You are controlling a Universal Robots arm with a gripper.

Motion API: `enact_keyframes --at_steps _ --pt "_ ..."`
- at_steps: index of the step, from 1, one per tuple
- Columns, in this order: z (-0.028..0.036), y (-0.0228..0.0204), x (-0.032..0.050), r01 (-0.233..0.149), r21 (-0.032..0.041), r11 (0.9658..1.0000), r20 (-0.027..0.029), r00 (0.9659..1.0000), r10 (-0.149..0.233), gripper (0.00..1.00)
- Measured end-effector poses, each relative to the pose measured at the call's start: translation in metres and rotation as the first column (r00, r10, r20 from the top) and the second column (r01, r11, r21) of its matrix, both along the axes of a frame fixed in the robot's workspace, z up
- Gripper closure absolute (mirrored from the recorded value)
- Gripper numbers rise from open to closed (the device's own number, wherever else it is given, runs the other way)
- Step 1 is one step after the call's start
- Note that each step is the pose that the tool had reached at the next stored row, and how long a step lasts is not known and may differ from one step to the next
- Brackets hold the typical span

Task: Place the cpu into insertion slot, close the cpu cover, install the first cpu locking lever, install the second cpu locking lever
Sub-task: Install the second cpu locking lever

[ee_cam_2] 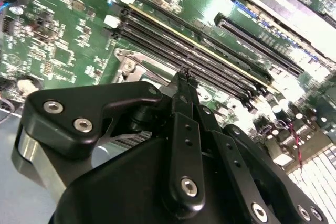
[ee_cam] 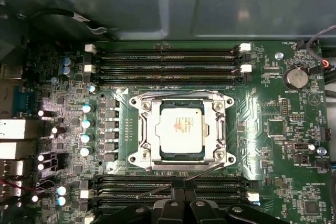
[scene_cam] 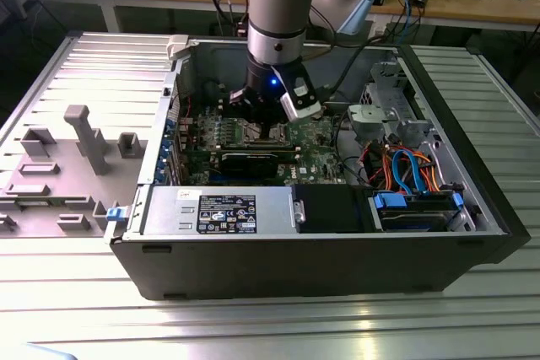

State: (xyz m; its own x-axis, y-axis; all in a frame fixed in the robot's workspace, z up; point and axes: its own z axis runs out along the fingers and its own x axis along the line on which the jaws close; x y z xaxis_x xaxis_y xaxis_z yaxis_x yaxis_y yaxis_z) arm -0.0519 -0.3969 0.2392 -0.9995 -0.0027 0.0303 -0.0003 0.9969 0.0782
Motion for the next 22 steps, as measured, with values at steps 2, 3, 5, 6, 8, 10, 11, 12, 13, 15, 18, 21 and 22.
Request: enact_keyframes --at_steps 2,3,5,6,8,10,11,12,13,15,18,21,22 --pt "0.0 0.0 0.0 0.0 0.0 1.0 -0.033 0.9995 0.0 0.89" --pt "-0.0001 -0.0003 0.0 0.0 -0.0001 1.0 -0.0422 0.9991 0.0 0.89" --pt "-0.0007 -0.0012 -0.0012 -0.001 0.0001 1.0 -0.0425 0.9991 0.001 0.89" --pt "-0.0014 -0.0024 -0.0029 -0.004 0.0003 1.0 -0.0426 0.9991 0.004 0.89" --pt "-0.0023 -0.0037 -0.0052 -0.014 0.0057 0.9999 -0.0422 0.999 0.014 0.89" --pt "-0.003 -0.0037 -0.0062 -0.023 0.0113 0.9997 -0.0366 0.9991 0.023 0.89" --pt "-0.0036 -0.0037 -0.0072 -0.025 0.0138 0.9996 -0.0344 0.9991 0.026 0.89" --pt "-0.0043 -0.0037 -0.009 -0.026 0.015 0.9996 -0.0338 0.9991 0.026 0.89" --pt "-0.0057 -0.0037 -0.0112 -0.026 0.0156 0.9996 -0.0338 0.9991 0.026 0.89" --pt "-0.0079 -0.0037 -0.014 -0.025 0.0167 0.9995 -0.0337 0.9991 0.026 0.89" --pt "-0.0087 -0.0038 -0.015 -0.025 0.0165 0.9995 -0.0339 0.9991 0.026 0.89" --pt "-0.0089 -0.0037 -0.015 -0.026 0.0172 0.9995 -0.0337 0.9991 0.026 0.89" --pt "-0.0091 -0.0037 -0.0151 -0.025 0.0187 0.9995 -0.0336 0.9991 0.026 0.89"
